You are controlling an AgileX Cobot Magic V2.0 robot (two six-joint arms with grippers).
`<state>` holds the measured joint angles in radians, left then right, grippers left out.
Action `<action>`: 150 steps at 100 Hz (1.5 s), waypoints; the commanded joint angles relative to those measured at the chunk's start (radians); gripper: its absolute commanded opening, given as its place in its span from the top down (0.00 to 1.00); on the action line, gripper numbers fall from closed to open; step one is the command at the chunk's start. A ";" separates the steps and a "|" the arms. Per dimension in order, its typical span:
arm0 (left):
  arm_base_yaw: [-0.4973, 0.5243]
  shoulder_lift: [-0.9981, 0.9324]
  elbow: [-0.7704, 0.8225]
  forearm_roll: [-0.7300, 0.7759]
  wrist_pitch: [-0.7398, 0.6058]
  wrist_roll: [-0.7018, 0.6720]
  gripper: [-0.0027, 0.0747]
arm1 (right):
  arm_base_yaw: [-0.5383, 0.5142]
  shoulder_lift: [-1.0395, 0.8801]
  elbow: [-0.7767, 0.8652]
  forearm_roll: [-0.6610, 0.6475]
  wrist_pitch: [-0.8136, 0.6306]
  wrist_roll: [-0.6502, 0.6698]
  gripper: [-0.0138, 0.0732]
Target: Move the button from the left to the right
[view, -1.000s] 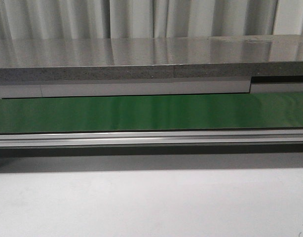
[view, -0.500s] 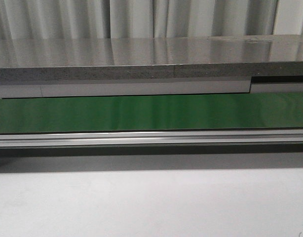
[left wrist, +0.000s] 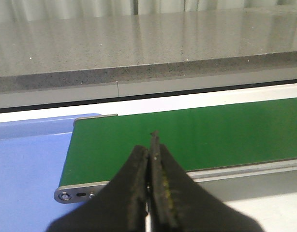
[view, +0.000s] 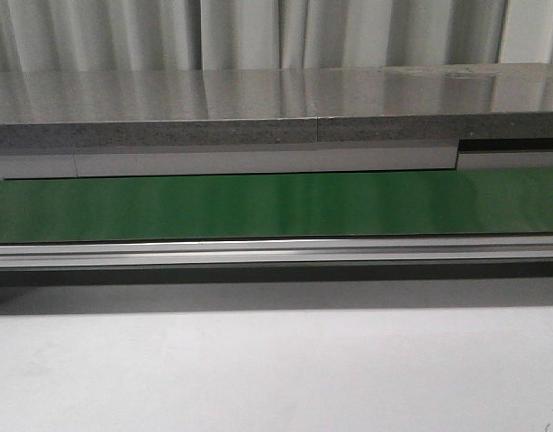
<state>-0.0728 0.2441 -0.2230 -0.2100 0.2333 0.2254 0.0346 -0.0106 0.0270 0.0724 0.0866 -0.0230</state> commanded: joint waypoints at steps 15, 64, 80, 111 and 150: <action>-0.008 0.007 -0.029 -0.014 -0.077 0.002 0.99 | 0.001 -0.020 -0.014 -0.008 -0.087 0.000 0.92; -0.008 -0.056 -0.009 0.040 -0.102 -0.022 0.99 | 0.001 -0.020 -0.014 -0.008 -0.087 0.000 0.92; -0.008 -0.156 0.060 0.168 -0.104 -0.206 0.99 | 0.001 -0.020 -0.014 -0.008 -0.087 0.000 0.92; -0.006 -0.279 0.197 0.260 -0.162 -0.302 0.99 | 0.001 -0.020 -0.014 -0.008 -0.087 0.000 0.92; 0.035 -0.280 0.277 0.255 -0.272 -0.302 0.99 | 0.001 -0.020 -0.014 -0.008 -0.087 0.000 0.92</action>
<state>-0.0424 -0.0043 -0.0059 0.0495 0.0705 -0.0669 0.0346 -0.0106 0.0285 0.0724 0.0866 -0.0223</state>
